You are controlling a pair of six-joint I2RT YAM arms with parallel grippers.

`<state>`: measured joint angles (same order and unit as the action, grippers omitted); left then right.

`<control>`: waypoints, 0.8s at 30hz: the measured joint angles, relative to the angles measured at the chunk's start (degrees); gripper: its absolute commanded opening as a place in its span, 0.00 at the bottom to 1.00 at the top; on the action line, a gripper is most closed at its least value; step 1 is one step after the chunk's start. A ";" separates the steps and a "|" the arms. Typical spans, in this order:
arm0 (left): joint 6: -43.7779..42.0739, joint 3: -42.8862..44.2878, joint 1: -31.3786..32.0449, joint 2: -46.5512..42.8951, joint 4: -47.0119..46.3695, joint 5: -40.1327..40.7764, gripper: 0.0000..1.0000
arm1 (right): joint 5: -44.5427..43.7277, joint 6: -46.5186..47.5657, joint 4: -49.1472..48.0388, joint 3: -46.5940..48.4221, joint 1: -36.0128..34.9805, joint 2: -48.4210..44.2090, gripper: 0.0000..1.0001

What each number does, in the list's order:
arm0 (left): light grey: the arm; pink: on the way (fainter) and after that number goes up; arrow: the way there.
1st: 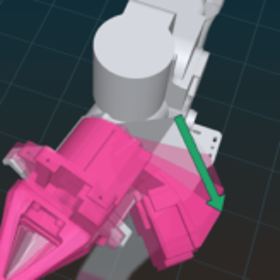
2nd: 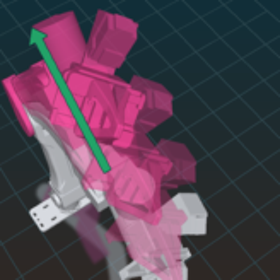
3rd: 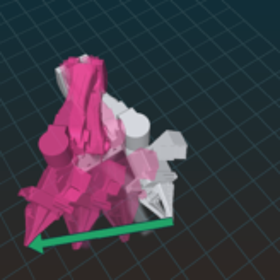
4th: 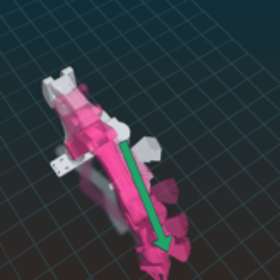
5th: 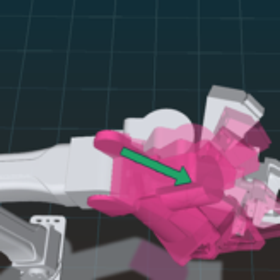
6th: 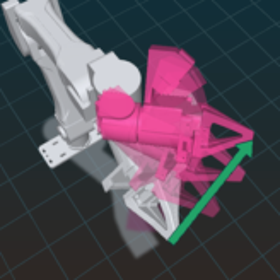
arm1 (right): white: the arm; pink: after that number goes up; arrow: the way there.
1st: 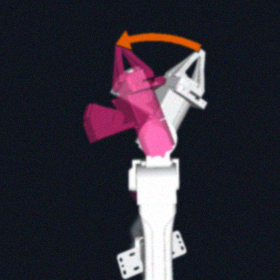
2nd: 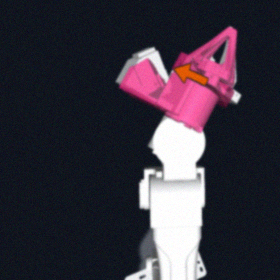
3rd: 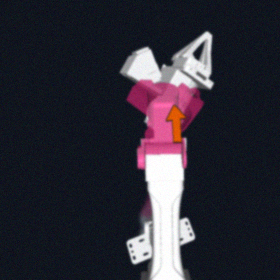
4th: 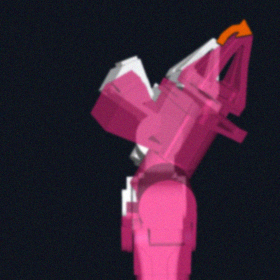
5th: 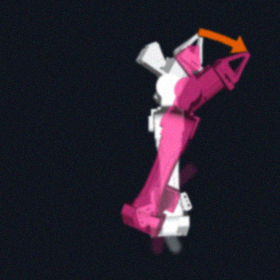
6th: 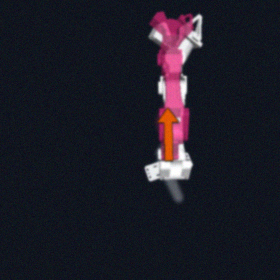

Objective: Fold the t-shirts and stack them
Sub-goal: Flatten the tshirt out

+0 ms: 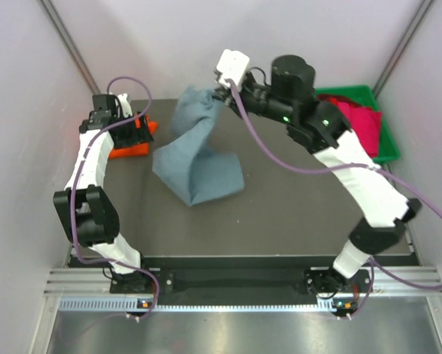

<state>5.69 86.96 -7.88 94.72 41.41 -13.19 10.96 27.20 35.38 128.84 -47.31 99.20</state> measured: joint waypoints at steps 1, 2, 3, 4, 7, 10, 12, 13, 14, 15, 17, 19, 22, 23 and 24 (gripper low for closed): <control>0.17 0.17 -0.02 0.28 0.00 -0.31 0.83 | 0.37 0.59 -0.13 -2.97 -0.04 -3.04 0.00; 0.26 0.35 -0.02 0.55 -0.04 -0.63 0.83 | 0.68 1.29 -0.31 -6.95 -0.11 -6.19 0.00; 0.39 0.39 -0.02 0.83 -0.13 -0.96 0.83 | 0.83 1.86 0.61 -10.34 -0.13 -8.63 0.00; 0.44 0.39 -0.02 1.01 -0.15 -1.20 0.83 | 0.81 2.40 0.31 -15.30 -0.13 -11.37 0.00; 0.55 0.42 -0.02 1.49 -0.22 -2.25 0.83 | 1.20 2.78 1.09 -27.82 0.94 -15.56 0.00; 0.63 0.42 -0.02 1.81 -0.20 -3.41 0.82 | 2.89 1.60 1.42 -38.27 5.46 -14.40 0.00; 0.63 0.42 0.00 1.84 -0.17 -4.42 0.82 | 3.13 0.07 2.12 -43.21 9.94 -12.28 0.00; 0.59 0.42 0.00 1.84 -0.17 -4.98 0.82 | 3.04 -0.94 2.60 -44.85 12.15 -11.21 0.00; 0.57 0.42 0.00 1.84 -0.17 -5.46 0.82 | 2.89 -2.16 2.84 -46.31 14.60 -10.32 0.00; 0.50 0.42 0.00 1.84 -0.15 -6.01 0.82 | 2.73 -3.50 3.08 -47.12 16.72 -9.75 0.00; 0.26 0.31 0.00 1.79 -0.20 -6.97 0.81 | 2.69 -6.32 3.23 -47.47 20.92 -8.96 0.00; 0.11 -0.31 0.15 1.51 -0.26 -7.58 0.80 | 3.26 -9.51 2.51 -46.82 25.00 -8.46 0.00; -0.55 -2.32 0.59 0.46 -0.13 -8.20 0.79 | 4.79 -14.62 0.44 -43.34 29.05 -6.69 0.00; -0.79 -2.75 0.76 0.24 -0.07 -8.35 0.79 | 5.18 -15.72 -0.24 -42.45 30.51 -5.49 0.00; -1.25 -3.26 1.14 -0.09 0.13 -8.52 0.79 | 5.81 -17.05 -0.79 -40.94 31.61 -4.26 0.00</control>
<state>4.45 83.70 -6.74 94.63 41.54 -21.71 16.78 10.15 34.59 87.90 -15.70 94.94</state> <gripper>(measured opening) 0.795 0.027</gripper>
